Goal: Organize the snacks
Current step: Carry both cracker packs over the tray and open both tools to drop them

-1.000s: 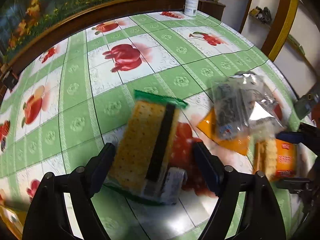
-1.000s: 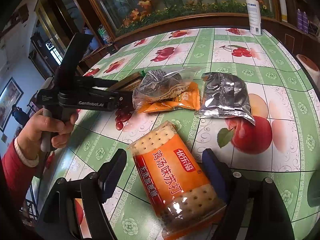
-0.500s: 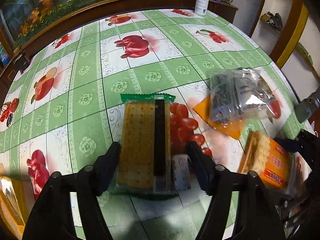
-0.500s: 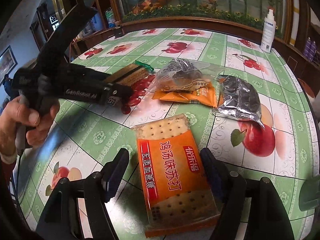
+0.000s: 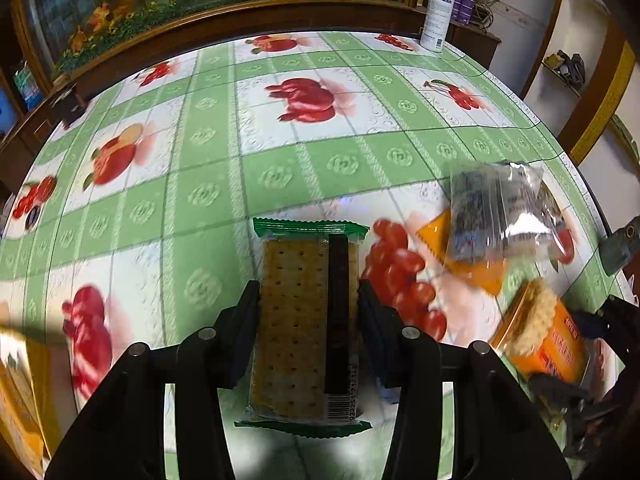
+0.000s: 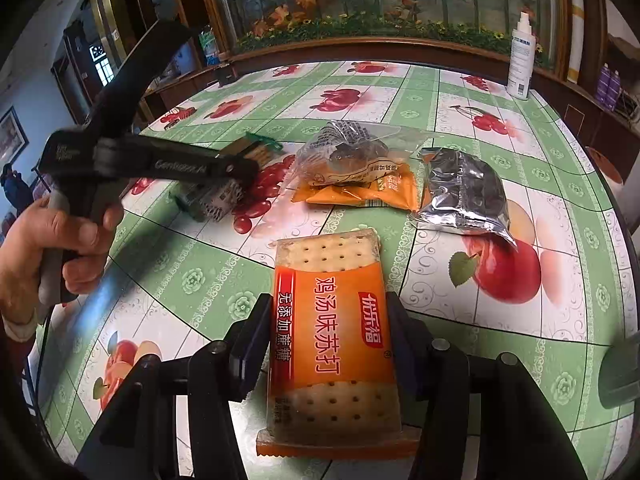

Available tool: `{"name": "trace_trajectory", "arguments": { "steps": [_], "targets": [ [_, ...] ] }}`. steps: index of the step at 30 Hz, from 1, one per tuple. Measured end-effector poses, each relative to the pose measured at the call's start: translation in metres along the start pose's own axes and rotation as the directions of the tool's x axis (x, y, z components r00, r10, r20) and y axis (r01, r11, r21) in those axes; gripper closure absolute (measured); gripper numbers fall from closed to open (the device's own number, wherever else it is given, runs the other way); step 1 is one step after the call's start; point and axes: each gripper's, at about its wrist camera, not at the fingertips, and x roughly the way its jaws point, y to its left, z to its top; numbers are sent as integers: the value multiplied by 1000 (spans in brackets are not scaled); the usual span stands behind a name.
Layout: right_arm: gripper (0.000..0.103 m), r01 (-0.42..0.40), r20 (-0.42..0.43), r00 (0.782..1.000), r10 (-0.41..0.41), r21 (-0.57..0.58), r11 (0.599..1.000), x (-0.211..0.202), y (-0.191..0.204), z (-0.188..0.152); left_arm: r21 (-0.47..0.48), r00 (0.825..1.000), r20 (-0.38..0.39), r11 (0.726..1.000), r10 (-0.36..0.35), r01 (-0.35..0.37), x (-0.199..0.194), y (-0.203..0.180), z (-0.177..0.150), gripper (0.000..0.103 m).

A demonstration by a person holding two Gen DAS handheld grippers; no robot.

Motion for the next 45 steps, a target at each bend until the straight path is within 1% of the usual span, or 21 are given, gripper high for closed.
{"name": "trace_trajectory", "arguments": {
  "steps": [4,9,14,18,21,28,34,39,45],
  "targets": [
    [47,-28,9,1000,28,14,999,-6,6,-6,-48,999,41,999,14,-12,-26,12,-25,58],
    [48,-44,49,998,43,16,999,-23,22,-13,-116,992,120,993,47,-33,-75,24,-62,58],
    [48,-75,97,993,74,7,997,-44,44,-13,-190,984,156,980,88,-58,-112,32,-103,58],
    [48,-123,131,983,126,-32,992,-59,74,-11,-239,975,165,965,147,-105,-132,43,-130,58],
    [48,-157,148,975,166,-72,985,-67,101,-8,-254,964,172,954,204,-157,-145,50,-144,58],
    [48,-236,150,954,260,-159,959,-69,160,-1,-312,937,195,924,291,-222,-173,77,-170,58],
    [48,-276,130,942,308,-219,936,-64,196,2,-358,918,202,898,340,-254,-189,100,-187,58],
    [48,-286,115,940,322,-249,925,-61,213,4,-389,917,196,886,347,-252,-191,113,-196,57],
    [48,-292,101,939,327,-262,920,-59,223,2,-399,917,193,882,348,-250,-191,118,-202,57]
  ]
}}
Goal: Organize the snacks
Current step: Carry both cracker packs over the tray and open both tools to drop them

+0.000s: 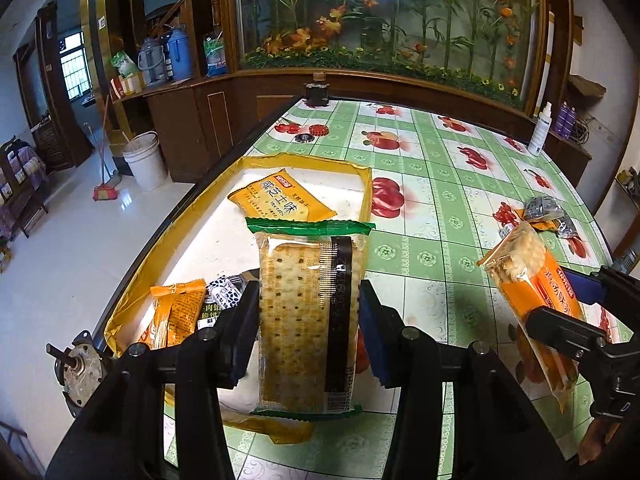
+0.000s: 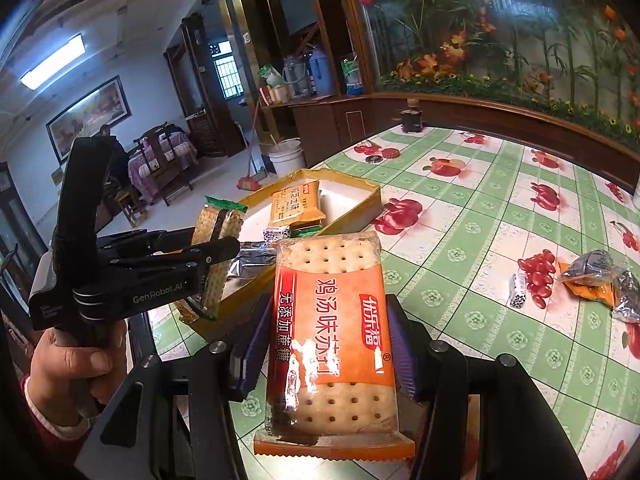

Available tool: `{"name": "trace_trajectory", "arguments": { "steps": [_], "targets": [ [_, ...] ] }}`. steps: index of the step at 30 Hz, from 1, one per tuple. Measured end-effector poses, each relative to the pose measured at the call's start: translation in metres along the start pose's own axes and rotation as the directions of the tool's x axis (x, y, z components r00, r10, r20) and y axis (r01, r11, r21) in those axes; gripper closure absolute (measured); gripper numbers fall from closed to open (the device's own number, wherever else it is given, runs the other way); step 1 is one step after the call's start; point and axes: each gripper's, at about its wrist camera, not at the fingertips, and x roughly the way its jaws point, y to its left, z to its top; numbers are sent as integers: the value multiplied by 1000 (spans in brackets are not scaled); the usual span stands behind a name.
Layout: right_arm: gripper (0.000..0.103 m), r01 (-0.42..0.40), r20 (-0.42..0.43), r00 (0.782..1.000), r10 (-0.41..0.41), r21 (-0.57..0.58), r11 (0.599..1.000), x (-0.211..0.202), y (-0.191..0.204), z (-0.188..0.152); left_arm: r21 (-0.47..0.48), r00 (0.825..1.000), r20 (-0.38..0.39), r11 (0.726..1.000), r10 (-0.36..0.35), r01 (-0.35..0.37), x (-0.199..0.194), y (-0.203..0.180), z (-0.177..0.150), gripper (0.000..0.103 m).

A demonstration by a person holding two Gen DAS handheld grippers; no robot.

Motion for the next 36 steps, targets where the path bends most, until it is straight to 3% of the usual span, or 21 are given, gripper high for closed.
{"name": "trace_trajectory", "arguments": {
  "steps": [28,36],
  "targets": [
    [48,-55,-35,998,55,2,999,27,7,0,-45,999,-30,999,24,-26,7,27,-9,57],
    [48,-88,-45,995,89,11,996,42,11,9,-102,999,-48,994,26,-30,13,52,-11,57]
  ]
}}
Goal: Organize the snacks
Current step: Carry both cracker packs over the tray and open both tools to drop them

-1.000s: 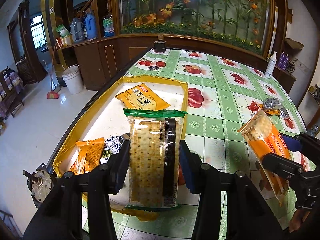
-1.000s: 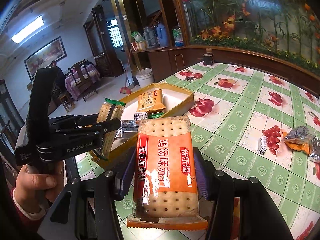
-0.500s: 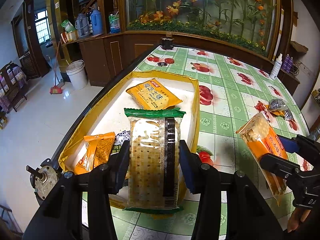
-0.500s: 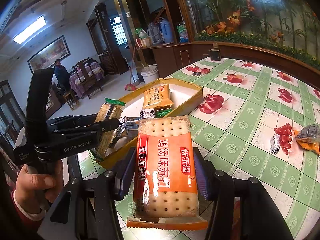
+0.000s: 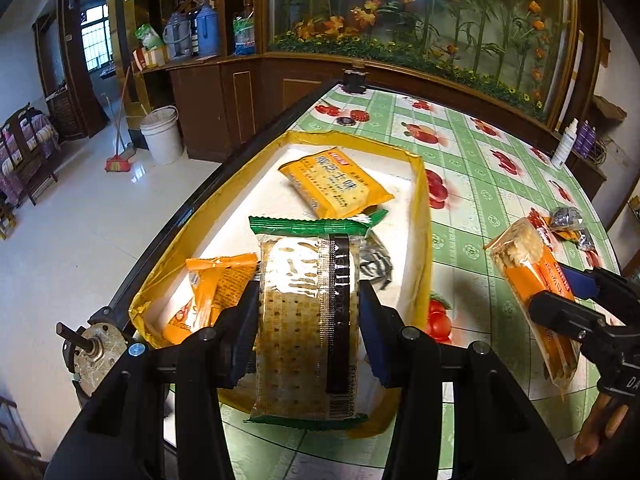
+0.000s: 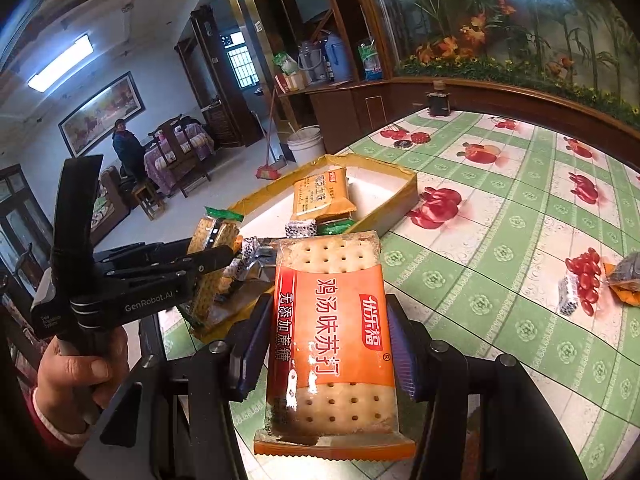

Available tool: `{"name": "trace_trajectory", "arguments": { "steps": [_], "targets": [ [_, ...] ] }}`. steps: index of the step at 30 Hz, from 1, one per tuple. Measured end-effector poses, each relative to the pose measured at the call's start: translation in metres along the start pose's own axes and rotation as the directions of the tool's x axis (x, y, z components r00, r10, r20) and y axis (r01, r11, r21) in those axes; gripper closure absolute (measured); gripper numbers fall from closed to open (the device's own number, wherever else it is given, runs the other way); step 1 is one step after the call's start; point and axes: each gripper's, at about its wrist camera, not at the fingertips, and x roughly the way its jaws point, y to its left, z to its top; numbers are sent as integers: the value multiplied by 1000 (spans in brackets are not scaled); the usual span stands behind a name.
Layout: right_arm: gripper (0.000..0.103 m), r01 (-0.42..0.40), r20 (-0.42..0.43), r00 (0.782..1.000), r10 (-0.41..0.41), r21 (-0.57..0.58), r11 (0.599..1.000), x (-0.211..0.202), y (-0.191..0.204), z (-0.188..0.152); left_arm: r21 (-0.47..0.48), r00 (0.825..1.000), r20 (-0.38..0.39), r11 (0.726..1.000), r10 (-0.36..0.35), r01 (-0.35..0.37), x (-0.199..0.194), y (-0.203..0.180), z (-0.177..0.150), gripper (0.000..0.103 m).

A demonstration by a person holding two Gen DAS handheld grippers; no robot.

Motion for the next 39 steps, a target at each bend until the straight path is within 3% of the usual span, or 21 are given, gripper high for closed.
{"name": "trace_trajectory", "arguments": {
  "steps": [8,15,22,29,34,39],
  "targets": [
    [48,-55,19,998,55,14,998,25,6,31,-54,999,-31,999,6,-8,15,23,7,57],
    [48,-80,3,997,80,30,996,79,13,61,-70,998,-55,998,-8,5,31,23,15,57],
    [48,-60,-5,998,60,44,997,126,15,81,-86,997,-78,996,0,-7,48,27,26,57],
    [46,-48,-25,998,49,45,998,147,15,84,-109,994,-107,993,21,-32,58,31,25,57],
    [43,-27,-12,1000,27,41,999,139,15,83,-109,995,-82,991,65,-74,48,29,24,29],
    [33,-14,31,999,12,73,997,114,3,81,-127,997,-40,989,68,-73,35,29,27,29]
  ]
}}
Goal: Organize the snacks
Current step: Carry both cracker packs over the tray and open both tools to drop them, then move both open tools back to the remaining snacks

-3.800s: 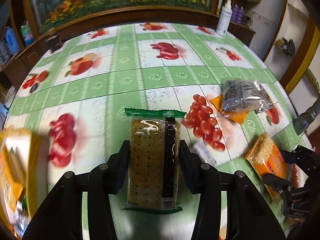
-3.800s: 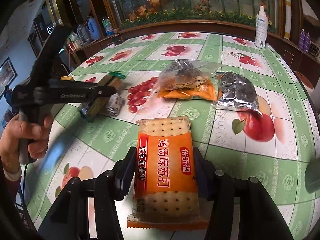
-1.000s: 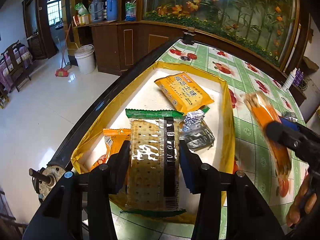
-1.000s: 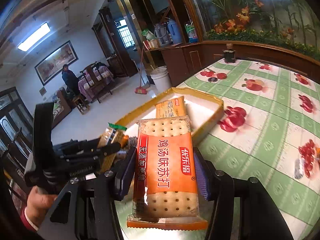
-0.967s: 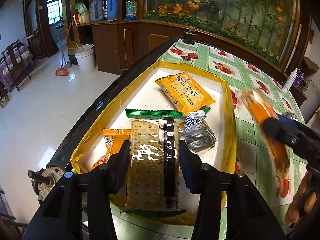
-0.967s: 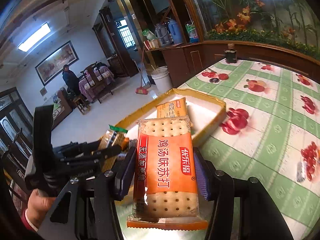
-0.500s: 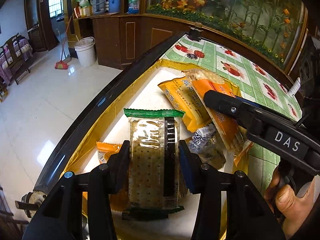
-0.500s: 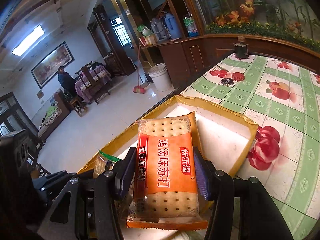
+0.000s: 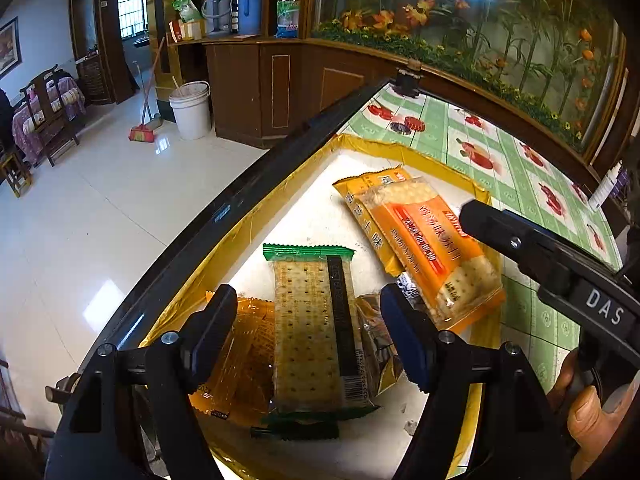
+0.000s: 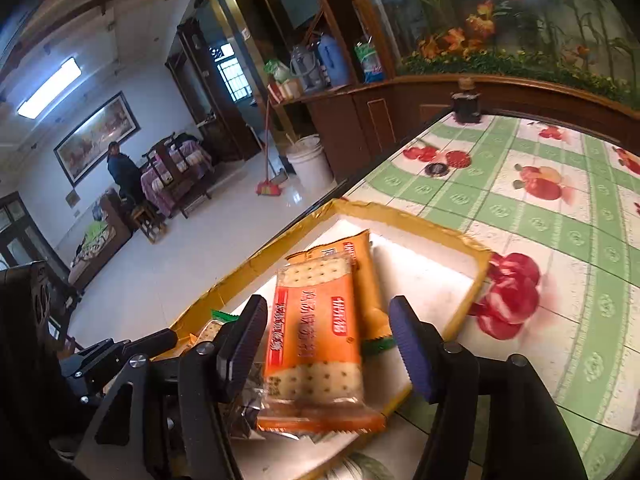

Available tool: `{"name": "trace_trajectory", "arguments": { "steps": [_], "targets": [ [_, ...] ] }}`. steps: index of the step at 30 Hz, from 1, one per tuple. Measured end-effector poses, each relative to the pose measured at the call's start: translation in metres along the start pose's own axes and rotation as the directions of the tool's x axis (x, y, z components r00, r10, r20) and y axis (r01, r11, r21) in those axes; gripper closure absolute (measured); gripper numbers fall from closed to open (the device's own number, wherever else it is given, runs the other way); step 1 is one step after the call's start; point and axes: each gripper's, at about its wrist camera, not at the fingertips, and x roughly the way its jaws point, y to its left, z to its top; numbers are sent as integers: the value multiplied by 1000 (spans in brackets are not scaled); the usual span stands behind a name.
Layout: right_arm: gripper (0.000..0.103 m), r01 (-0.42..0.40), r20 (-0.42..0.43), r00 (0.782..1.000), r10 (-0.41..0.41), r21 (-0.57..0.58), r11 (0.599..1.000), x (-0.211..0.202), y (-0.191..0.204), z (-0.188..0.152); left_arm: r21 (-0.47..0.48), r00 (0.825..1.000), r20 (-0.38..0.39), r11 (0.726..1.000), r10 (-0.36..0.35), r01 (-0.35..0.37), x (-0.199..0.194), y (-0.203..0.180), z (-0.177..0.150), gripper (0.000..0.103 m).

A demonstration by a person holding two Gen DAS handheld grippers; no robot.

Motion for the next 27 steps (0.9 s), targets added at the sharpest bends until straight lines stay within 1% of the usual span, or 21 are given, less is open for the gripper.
{"name": "trace_trajectory", "arguments": {
  "steps": [3,5,8,9,10,11,12,13,14,17,20,23,27],
  "targets": [
    [32,21,5,1000,-21,5,1000,-11,-7,-2,-13,1000,10,1000,-11,11,-4,-2,3,29],
    [30,53,3,999,-53,-2,999,-17,-9,-2,-21,1000,4,1000,-21,21,-4,-3,6,29],
    [30,86,5,996,-86,0,996,-26,-13,-1,-42,999,30,998,-41,42,-10,-6,19,29],
    [29,97,10,995,-97,-1,995,-32,-13,0,-46,999,22,998,-42,43,-11,-8,23,29],
    [29,107,14,994,-107,-2,994,-37,-14,1,-46,998,13,997,-54,55,-13,-11,27,29],
    [29,109,19,994,-109,2,994,-44,-16,0,-45,997,24,996,-71,72,-19,-14,27,29],
    [28,106,28,994,-106,7,994,-53,-20,-2,-37,996,44,996,-80,82,-26,-19,26,29],
    [26,110,42,993,-110,9,994,-63,-24,-5,-20,995,55,996,-84,86,-30,-25,23,27],
    [24,124,51,991,-125,13,992,-72,-30,-10,-1,994,55,996,-92,93,-32,-33,19,26],
    [23,154,65,985,-158,56,986,-104,-59,-32,36,989,20,989,-144,144,-29,-57,9,26],
    [23,215,67,973,-223,104,971,-135,-92,-54,80,985,-12,981,-174,175,-26,-86,1,27],
    [23,278,66,954,-293,173,945,-170,-131,-76,141,977,-40,967,-208,211,-26,-121,-6,27],
    [22,374,53,916,-399,254,892,-215,-182,-103,235,972,-56,943,-230,237,-32,-164,-15,27]
  ]
}}
